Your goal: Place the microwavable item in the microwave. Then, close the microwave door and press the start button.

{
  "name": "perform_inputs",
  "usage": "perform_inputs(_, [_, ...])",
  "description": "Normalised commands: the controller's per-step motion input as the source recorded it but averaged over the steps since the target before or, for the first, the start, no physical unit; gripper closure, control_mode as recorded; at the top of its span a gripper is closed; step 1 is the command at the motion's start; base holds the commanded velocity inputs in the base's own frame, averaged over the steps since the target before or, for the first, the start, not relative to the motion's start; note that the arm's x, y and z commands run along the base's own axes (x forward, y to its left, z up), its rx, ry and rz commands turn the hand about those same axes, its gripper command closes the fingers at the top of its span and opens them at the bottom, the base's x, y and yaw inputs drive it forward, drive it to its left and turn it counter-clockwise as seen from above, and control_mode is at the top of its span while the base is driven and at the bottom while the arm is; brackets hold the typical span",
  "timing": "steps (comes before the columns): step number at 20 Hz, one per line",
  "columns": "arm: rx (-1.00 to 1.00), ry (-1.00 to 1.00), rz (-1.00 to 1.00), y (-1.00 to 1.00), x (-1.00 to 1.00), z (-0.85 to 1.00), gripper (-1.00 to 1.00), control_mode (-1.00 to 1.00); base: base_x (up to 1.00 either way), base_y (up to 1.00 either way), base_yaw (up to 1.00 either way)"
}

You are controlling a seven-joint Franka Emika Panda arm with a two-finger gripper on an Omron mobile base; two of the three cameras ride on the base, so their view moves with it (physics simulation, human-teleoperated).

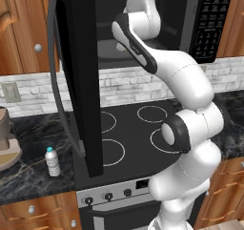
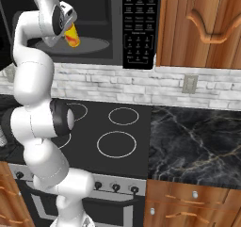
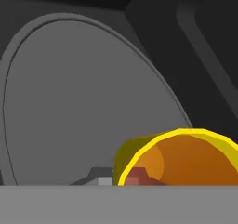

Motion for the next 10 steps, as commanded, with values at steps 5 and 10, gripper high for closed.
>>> perform_inputs(5, [0.00,0.00,0.00,0.00,0.00,0.00,-1.00,-1.00,0.00,0.00,0.00])
perform_inputs(10, [-0.01,-0.03,0.00,0.00,0.00,0.00,-1.00,-1.00,0.00,0.00,0.00])
